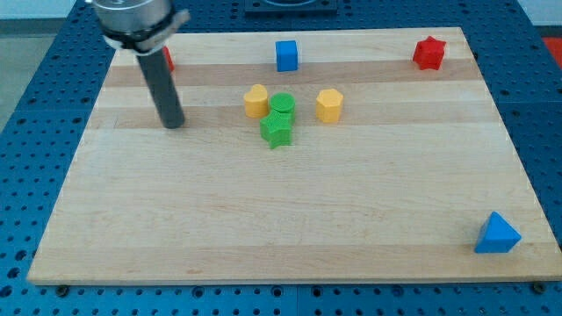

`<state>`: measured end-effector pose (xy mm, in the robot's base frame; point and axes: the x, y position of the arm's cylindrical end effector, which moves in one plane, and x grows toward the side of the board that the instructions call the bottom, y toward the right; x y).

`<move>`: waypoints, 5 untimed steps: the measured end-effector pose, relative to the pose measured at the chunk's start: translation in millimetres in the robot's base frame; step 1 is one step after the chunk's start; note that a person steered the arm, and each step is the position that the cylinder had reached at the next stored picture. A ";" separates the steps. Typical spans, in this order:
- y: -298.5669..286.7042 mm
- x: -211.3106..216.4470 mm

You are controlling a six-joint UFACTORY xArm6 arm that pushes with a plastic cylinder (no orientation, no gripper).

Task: Move the arm to the top of the red circle

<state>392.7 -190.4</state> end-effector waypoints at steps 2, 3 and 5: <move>-70.1 -61.8; -90.4 -121.0; -60.3 -191.8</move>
<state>200.8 -250.7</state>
